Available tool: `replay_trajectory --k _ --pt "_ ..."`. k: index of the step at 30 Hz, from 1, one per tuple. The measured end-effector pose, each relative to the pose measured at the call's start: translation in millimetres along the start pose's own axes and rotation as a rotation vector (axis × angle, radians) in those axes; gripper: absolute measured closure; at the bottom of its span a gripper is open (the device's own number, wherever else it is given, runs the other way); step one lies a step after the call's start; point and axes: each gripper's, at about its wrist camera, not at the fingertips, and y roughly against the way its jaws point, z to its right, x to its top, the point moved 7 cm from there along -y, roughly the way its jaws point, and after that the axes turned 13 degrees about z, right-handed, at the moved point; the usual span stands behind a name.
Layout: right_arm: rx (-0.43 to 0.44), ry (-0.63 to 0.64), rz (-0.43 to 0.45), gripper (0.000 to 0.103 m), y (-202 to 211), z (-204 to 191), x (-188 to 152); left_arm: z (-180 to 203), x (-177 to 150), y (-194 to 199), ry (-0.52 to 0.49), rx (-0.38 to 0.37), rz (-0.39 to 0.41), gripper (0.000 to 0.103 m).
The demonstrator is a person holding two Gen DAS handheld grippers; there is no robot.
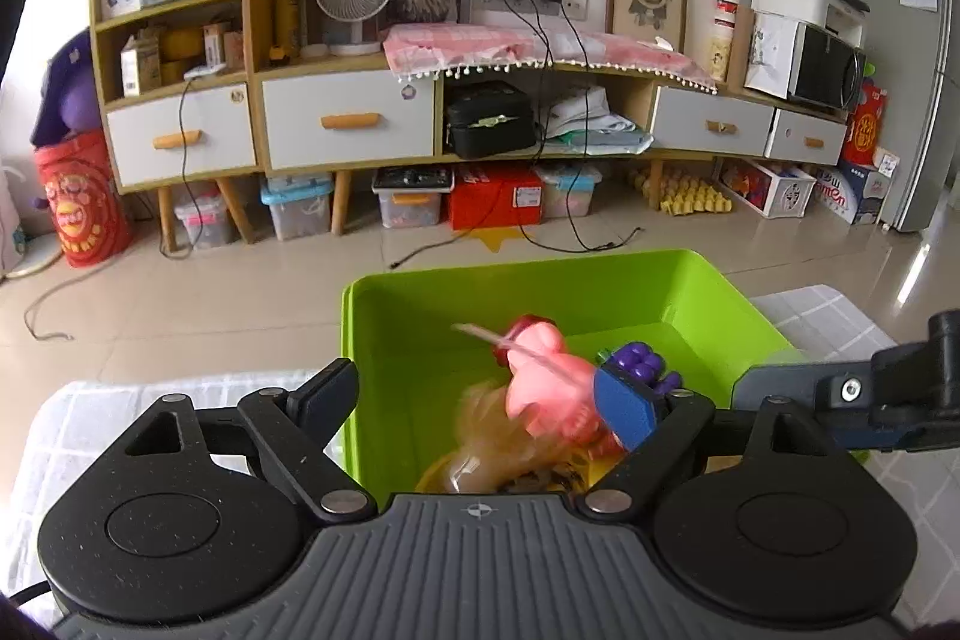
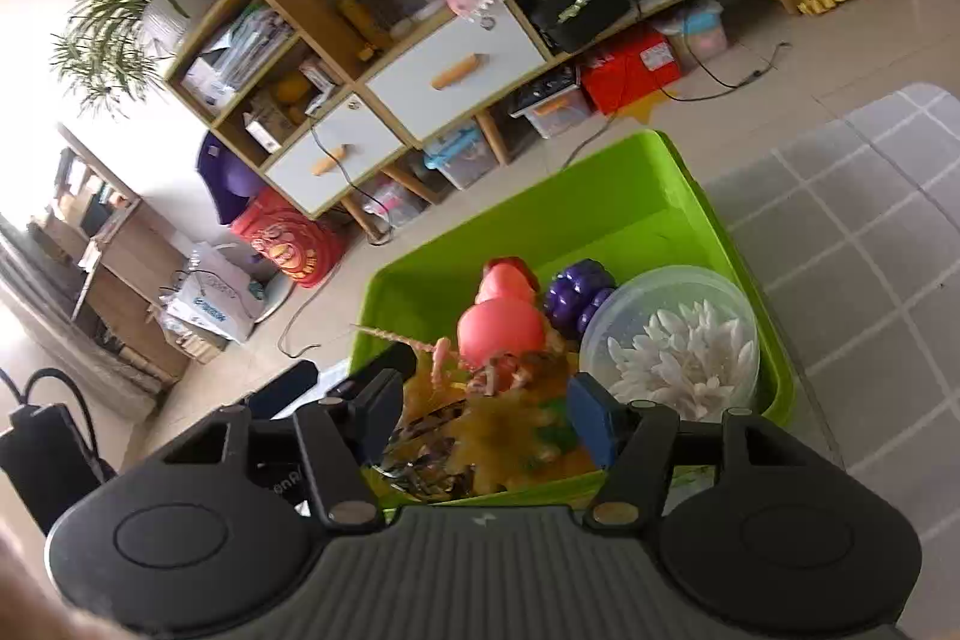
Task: Organize rigid objects
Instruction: 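Carry the tan octopus and hand toy over the green bin and open both tools, then withdraw both tools from the bin back toward the starfish and corn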
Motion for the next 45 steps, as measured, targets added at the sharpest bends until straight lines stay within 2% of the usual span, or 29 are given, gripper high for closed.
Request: replay_trajectory --k 4,8,13,25,34,36,38,45 --pt "-0.011 -0.010 -0.002 0.054 8.9 1.3 0.4 -1.2 -2.7 11.1 0.006 0.002 -0.011 0.012" --pt "-0.023 -0.019 0.005 0.047 19.5 1.5 0.1 0.2 -6.0 23.0 0.011 -0.006 -0.029 0.012" --pt "-0.043 -0.008 -0.005 0.047 33.4 2.4 -5.0 0.9 -9.7 40.3 0.040 -0.006 -0.039 0.010" --pt "-0.089 0.119 -0.031 0.042 65.3 -4.1 -26.3 -0.8 -27.8 79.8 0.077 0.016 -0.079 0.002" --pt "-0.086 0.209 -0.029 0.040 74.2 -5.2 -49.0 -4.9 -55.1 104.4 0.093 0.024 -0.121 0.002" --pt "-0.089 0.234 -0.020 0.026 74.4 -4.0 -54.0 -5.5 -61.6 106.8 0.098 0.019 -0.128 0.002" --pt "-0.081 0.259 0.003 0.022 76.8 -4.4 -58.5 -6.4 -65.4 107.9 0.106 0.011 -0.134 0.002" --pt "-0.063 0.355 0.015 0.019 73.5 0.0 -69.9 -9.1 -77.5 107.0 0.083 0.001 -0.134 0.002"
